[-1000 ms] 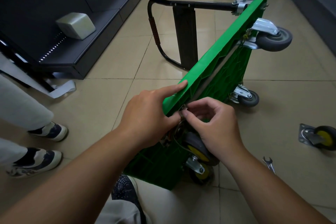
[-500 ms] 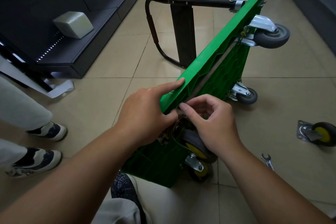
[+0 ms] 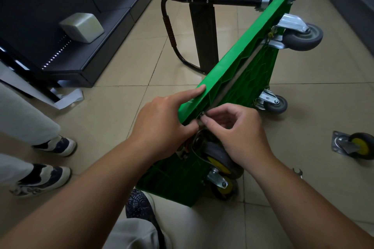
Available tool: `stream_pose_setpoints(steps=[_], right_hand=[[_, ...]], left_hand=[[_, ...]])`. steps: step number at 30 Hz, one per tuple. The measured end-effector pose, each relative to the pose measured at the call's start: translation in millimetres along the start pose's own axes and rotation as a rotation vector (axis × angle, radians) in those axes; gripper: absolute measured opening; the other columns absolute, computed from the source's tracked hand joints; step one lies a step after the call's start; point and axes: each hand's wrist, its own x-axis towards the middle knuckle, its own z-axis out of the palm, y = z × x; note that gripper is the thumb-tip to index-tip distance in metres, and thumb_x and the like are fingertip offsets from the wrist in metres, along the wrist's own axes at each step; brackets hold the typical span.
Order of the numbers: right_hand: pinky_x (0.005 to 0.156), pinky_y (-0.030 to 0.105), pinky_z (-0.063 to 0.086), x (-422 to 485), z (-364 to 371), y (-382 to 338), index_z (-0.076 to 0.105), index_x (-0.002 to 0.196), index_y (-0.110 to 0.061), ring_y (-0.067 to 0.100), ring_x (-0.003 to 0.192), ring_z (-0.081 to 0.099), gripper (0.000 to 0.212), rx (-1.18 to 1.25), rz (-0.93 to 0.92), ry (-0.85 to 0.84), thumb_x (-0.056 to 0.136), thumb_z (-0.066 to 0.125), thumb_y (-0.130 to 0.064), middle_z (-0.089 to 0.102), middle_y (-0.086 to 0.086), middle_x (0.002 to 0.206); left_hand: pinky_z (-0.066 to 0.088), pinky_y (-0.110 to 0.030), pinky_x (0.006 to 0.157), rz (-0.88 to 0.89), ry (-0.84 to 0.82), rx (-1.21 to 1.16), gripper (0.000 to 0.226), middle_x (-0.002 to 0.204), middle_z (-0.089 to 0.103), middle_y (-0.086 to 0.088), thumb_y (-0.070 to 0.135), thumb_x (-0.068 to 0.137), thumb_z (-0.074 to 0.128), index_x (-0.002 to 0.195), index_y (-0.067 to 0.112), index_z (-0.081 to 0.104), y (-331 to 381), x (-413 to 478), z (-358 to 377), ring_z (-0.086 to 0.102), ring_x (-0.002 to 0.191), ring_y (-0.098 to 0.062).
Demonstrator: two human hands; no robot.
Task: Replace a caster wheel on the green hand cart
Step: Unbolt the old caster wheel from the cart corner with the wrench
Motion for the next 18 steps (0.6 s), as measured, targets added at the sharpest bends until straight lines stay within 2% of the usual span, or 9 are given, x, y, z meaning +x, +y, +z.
stream_pose_setpoints(steps=[3, 8, 10, 13, 16, 18], right_hand=[[0.065, 0.019, 0.056, -1.8, 3.6, 0.7, 0.076, 0.087, -0.027, 0.007, 0.072, 0.071, 0.013, -0.025, -0.024, 0.023, 0.081, 0.086, -0.021, 0.075, -0.009, 0.079], [0.067, 0.027, 0.060, -1.5, 6.1, 5.1, 0.073, 0.088, -0.028, 0.012, 0.075, 0.071, 0.017, -0.045, -0.048, 0.033, 0.081, 0.085, -0.020, 0.074, -0.008, 0.082], [0.067, 0.026, 0.060, -1.1, 6.2, 5.4, 0.073, 0.089, -0.029, 0.012, 0.076, 0.071, 0.017, -0.047, -0.052, 0.026, 0.081, 0.085, -0.019, 0.074, -0.008, 0.083], [0.068, 0.023, 0.059, -1.0, 4.6, 4.7, 0.075, 0.089, -0.028, 0.011, 0.077, 0.072, 0.012, -0.026, -0.062, 0.025, 0.083, 0.083, -0.021, 0.075, -0.009, 0.082], [0.069, 0.025, 0.060, -0.7, 2.4, 4.0, 0.077, 0.087, -0.028, 0.010, 0.079, 0.073, 0.003, -0.016, -0.074, 0.043, 0.088, 0.079, -0.026, 0.075, -0.010, 0.083], [0.069, 0.028, 0.061, -0.5, 3.2, 3.8, 0.077, 0.086, -0.028, 0.010, 0.079, 0.074, 0.003, -0.017, -0.058, 0.051, 0.088, 0.080, -0.026, 0.076, -0.010, 0.082]], left_hand=[[0.030, -0.022, 0.051, 0.001, 0.001, -0.009, 0.070, 0.097, 0.074, 0.007, 0.046, 0.085, 0.074, 0.145, 0.064, 0.042, 0.2, -0.3, -0.3, 0.042, 0.052, -0.008], [0.031, -0.022, 0.052, 0.000, 0.010, -0.005, 0.070, 0.094, 0.072, 0.009, 0.045, 0.085, 0.076, 0.144, 0.064, 0.043, 0.8, 0.0, -0.2, 0.040, 0.051, -0.006], [0.032, -0.023, 0.053, 0.000, 0.009, -0.010, 0.070, 0.095, 0.073, 0.010, 0.044, 0.085, 0.076, 0.144, 0.063, 0.044, 0.5, -0.3, -0.4, 0.039, 0.051, -0.006], [0.029, -0.022, 0.051, -0.006, 0.013, -0.007, 0.069, 0.086, 0.067, 0.009, 0.045, 0.085, 0.074, 0.144, 0.064, 0.044, 0.7, -0.3, -0.5, 0.038, 0.050, -0.006], [0.032, -0.022, 0.053, 0.003, 0.003, -0.002, 0.069, 0.106, 0.075, 0.011, 0.043, 0.085, 0.073, 0.144, 0.064, 0.043, 1.1, 0.1, -0.5, 0.042, 0.052, -0.006], [0.031, -0.020, 0.052, 0.007, 0.013, -0.005, 0.070, 0.103, 0.075, 0.012, 0.042, 0.085, 0.074, 0.144, 0.063, 0.044, 1.4, -0.5, -0.8, 0.041, 0.051, -0.004]])
